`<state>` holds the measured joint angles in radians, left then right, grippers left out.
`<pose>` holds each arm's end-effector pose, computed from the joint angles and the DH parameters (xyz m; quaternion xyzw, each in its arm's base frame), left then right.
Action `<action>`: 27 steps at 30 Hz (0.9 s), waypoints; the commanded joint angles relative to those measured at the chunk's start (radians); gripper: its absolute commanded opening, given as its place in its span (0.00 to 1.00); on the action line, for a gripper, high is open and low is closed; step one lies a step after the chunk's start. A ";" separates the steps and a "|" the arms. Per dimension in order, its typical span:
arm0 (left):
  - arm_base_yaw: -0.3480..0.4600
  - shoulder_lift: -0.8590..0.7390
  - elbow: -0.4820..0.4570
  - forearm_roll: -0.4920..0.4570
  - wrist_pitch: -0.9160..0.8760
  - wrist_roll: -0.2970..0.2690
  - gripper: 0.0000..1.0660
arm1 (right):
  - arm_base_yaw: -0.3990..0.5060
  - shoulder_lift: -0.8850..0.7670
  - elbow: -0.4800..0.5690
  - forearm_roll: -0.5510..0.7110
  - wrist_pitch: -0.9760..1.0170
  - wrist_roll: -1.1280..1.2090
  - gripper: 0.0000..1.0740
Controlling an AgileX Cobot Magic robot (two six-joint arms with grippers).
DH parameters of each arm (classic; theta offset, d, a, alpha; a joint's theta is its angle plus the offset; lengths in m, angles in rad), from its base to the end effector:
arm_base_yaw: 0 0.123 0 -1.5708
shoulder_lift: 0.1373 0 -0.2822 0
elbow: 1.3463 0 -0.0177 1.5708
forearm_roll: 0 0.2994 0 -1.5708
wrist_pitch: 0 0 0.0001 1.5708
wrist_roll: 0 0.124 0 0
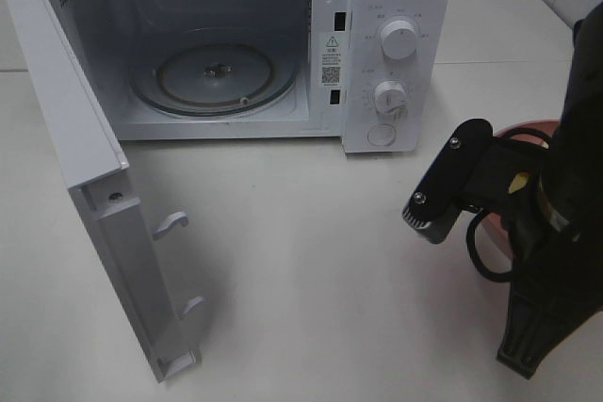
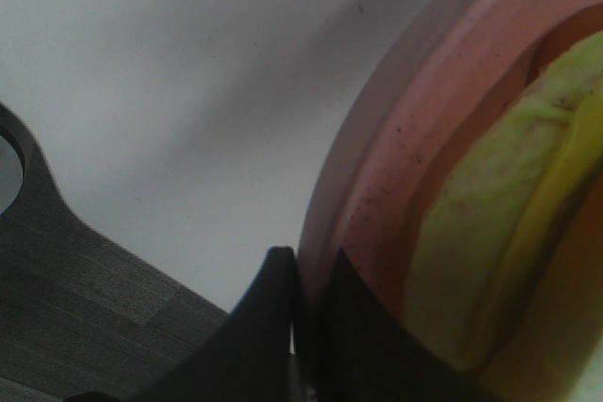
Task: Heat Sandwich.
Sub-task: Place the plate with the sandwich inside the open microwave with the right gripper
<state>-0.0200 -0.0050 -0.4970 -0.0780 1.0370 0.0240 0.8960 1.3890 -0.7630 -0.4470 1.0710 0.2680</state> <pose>0.0707 -0.0097 0.2878 0.0197 0.8456 -0.0379 0.5321 0.1955 0.1690 0.1518 -0.4057 0.8933 -0.1712 0.0899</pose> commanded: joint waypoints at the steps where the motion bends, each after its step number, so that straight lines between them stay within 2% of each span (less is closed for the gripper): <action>1: -0.008 -0.026 0.004 -0.003 -0.010 0.001 0.95 | 0.030 -0.012 0.006 -0.041 0.015 -0.006 0.04; 12: -0.008 -0.026 0.004 -0.003 -0.010 0.001 0.95 | 0.036 -0.015 0.006 -0.064 -0.004 -0.108 0.04; 27: -0.008 -0.026 0.004 -0.003 -0.010 0.001 0.95 | 0.036 -0.015 0.006 -0.068 -0.156 -0.364 0.05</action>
<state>-0.0200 -0.0050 -0.4970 -0.0780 1.0370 0.0240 0.9280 1.3860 -0.7590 -0.4850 0.9290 -0.0610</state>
